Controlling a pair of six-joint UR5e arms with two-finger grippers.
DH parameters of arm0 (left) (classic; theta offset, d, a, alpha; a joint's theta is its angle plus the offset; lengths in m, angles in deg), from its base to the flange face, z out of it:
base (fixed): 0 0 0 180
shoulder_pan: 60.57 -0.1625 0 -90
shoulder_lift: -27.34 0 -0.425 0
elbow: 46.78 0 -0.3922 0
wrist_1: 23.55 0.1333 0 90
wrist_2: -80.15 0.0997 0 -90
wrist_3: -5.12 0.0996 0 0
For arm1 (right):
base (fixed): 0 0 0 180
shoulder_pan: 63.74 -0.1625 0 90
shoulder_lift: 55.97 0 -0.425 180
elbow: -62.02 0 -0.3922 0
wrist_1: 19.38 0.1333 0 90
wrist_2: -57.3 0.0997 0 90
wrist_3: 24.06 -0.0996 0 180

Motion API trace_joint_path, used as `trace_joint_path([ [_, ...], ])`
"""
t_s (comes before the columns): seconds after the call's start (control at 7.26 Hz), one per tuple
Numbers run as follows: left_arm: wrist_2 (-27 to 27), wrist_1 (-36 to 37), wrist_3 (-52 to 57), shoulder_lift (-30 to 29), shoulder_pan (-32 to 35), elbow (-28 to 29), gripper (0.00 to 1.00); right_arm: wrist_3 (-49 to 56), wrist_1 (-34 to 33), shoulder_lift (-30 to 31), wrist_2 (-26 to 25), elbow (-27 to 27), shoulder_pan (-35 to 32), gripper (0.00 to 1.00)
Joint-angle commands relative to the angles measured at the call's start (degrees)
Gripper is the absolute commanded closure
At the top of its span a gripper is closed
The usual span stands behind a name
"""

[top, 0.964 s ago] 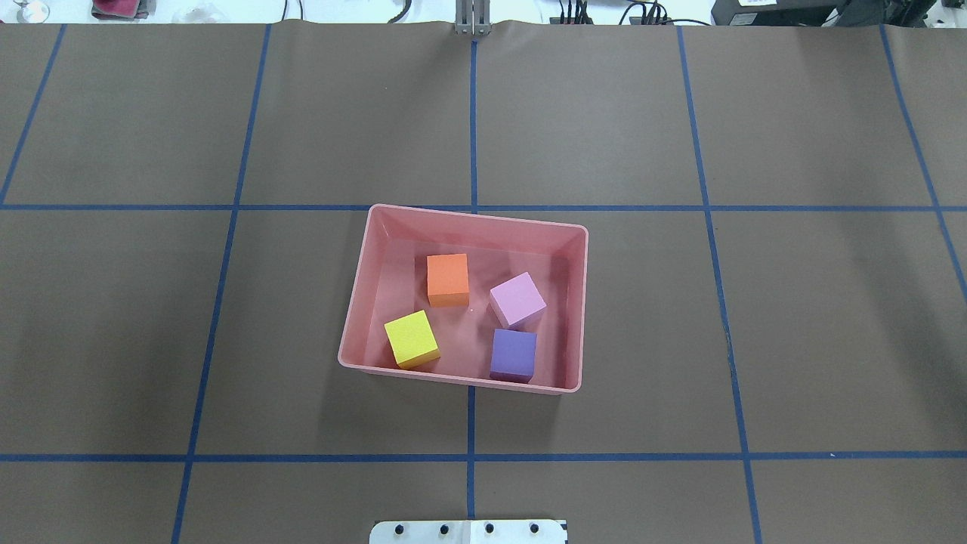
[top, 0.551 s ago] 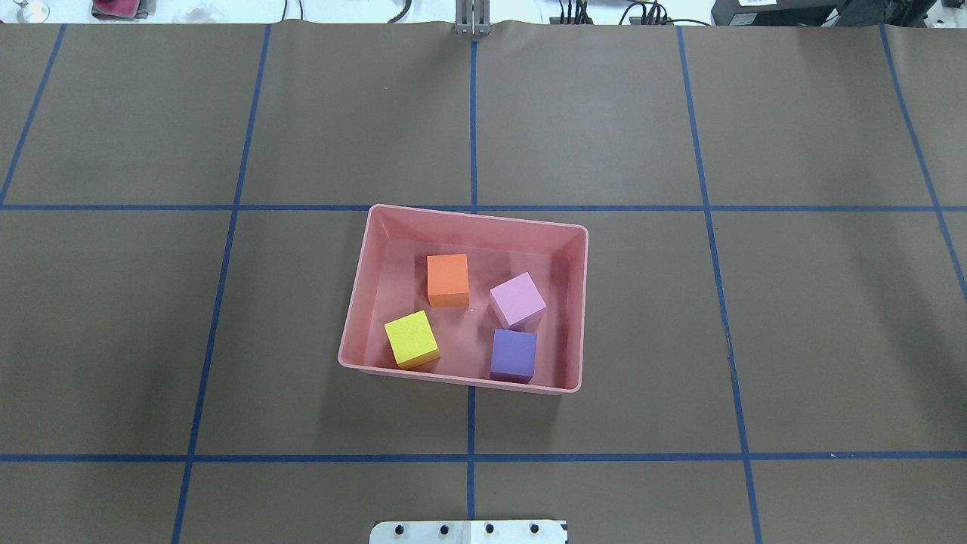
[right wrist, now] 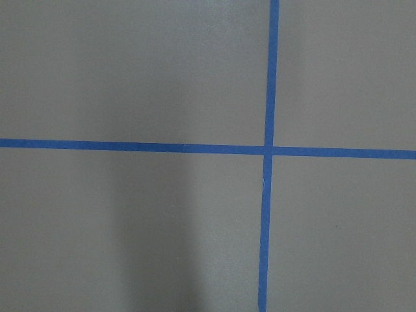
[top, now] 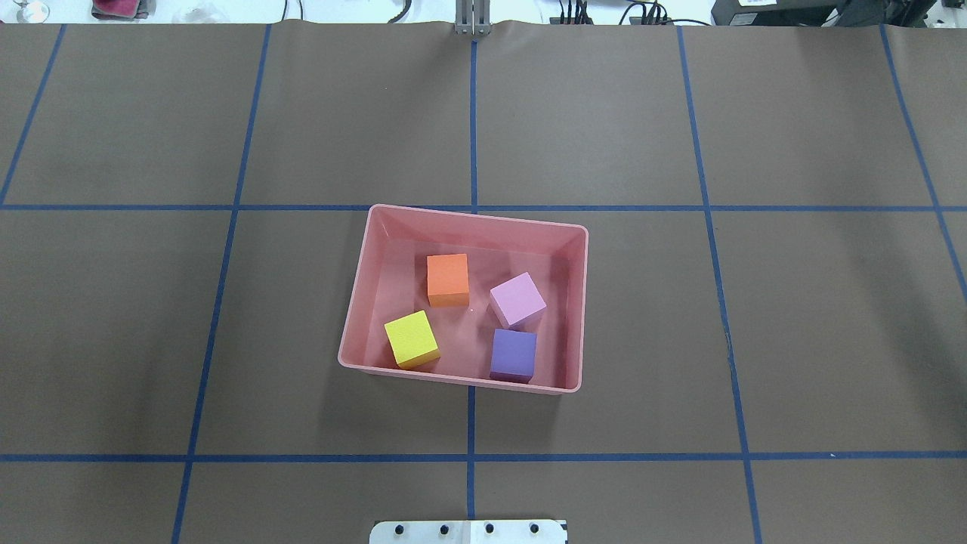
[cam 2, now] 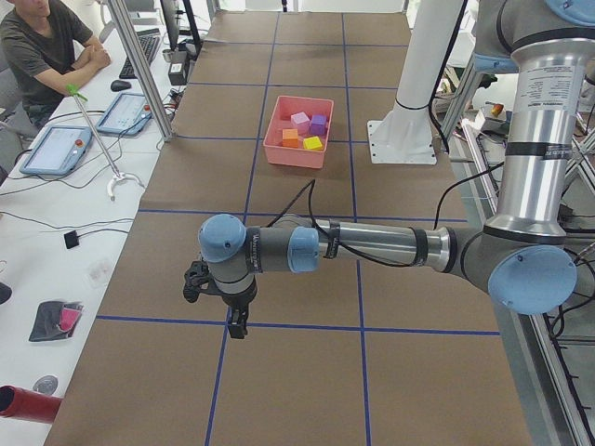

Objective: Place blocks into pink bin with both arms

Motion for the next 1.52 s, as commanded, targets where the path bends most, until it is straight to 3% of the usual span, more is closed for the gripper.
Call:
trace_joint_path([
  [0.0,0.06,-0.16,0.11,0.99,-0.15,0.30,0.00,-0.28,0.00,-0.35,0.61,0.11,0.17,0.00],
  [0.28,-5.10,0.11,0.02,1.95,-0.06,-0.66,0.00,0.24,-0.09,0.18,0.62,-1.10,0.17,0.00],
  [0.96,-4.87,-0.07,0.55,5.30,0.02,-0.94,0.00,0.60,0.00,2.54,0.09,2.93,0.08,0.00],
  [1.24,-4.95,-3.90,0.29,3.90,-0.24,5.79,0.00,0.68,0.09,2.55,0.09,3.90,0.08,0.00],
  [1.38,-5.21,-12.99,0.20,3.11,-0.24,12.71,0.00,0.51,-0.09,2.72,0.52,3.37,0.08,0.00],
])
